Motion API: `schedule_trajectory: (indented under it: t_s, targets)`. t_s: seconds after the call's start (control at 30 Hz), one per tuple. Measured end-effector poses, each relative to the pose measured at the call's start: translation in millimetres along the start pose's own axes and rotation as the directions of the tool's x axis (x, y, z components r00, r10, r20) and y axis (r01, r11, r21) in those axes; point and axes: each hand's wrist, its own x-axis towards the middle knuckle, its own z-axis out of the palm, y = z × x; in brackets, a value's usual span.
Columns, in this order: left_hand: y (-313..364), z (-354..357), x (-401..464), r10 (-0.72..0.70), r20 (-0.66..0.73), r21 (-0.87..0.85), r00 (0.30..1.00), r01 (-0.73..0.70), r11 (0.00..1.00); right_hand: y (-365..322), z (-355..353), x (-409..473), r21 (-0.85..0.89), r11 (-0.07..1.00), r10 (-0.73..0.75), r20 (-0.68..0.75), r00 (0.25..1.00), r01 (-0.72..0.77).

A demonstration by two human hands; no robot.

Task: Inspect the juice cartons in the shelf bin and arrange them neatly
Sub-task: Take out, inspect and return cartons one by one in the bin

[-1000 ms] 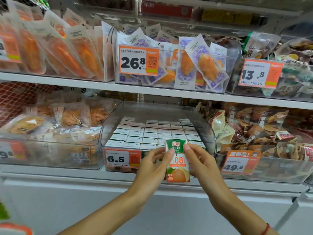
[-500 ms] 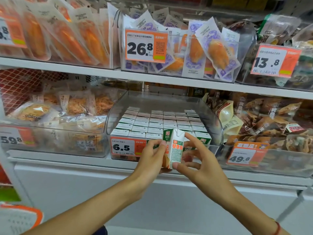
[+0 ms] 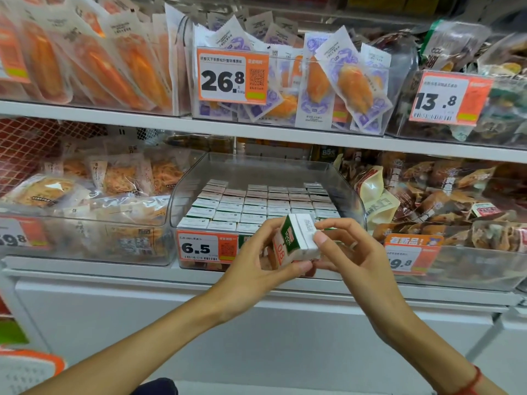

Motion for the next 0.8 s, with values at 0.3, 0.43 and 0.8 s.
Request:
schedule_trajectory:
  t_s: [0.3, 0.43, 0.8]
  targets:
    - [-1.8, 1.2, 0.3, 0.059, -0.06, 0.106, 0.996, -0.052, 0.993, 2.0, -5.2, -4.2, -0.051, 0.998, -0.024, 0.018, 1.0, 0.025]
    - [0.0, -0.7, 0.0, 0.025, -0.08, 0.15, 0.997, -0.013, 0.989, 1.2, -5.3, -3.1, -0.078, 0.995, -0.06, 0.024, 0.998, 0.061]
    - [10.7, 2.7, 1.6, -0.205, -0.034, -0.31, 0.978, 0.185, 0.933, 10.4, -0.5, -5.0, -0.2, 0.979, 0.07, 0.177, 0.982, -0.034]
